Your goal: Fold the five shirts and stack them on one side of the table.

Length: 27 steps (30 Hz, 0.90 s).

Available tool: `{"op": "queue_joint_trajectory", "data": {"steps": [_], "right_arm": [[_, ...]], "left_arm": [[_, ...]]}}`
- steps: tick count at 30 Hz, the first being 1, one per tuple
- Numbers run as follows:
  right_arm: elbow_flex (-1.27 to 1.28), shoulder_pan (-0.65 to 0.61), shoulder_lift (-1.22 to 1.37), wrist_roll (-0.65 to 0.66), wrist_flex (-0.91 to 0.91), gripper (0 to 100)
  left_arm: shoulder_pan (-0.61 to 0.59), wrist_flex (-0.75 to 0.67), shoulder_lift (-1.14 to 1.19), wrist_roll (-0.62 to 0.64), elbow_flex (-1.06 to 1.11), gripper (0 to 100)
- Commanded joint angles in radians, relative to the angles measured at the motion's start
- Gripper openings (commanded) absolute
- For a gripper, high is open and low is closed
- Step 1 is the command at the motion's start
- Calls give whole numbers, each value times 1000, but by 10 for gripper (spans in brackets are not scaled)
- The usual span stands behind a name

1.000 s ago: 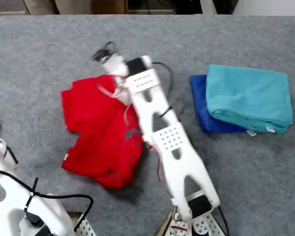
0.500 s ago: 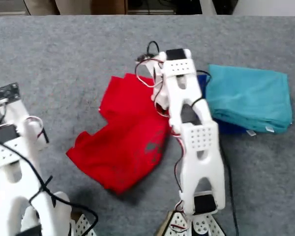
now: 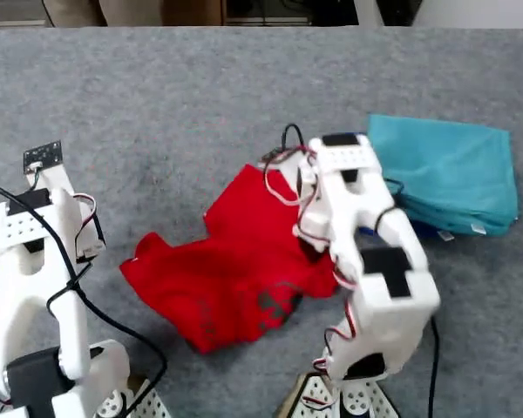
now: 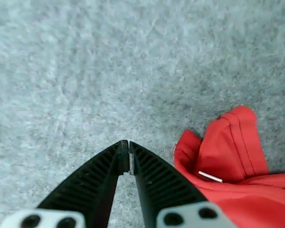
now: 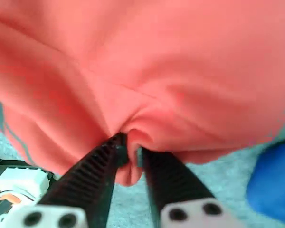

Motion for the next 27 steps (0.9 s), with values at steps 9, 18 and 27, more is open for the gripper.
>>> {"op": "queue_joint_trajectory", "data": {"steps": [9,18,27], "right_arm": [[24,2,-400,38,92,246],[-311,-8,-203,31,143,246],[-932,-108,407,-17,149,246]], "left_arm": [[5,-43,-2,11,-21,20],[3,-52,-2,11,-9,20],[3,-52,-2,11,5,20]]}}
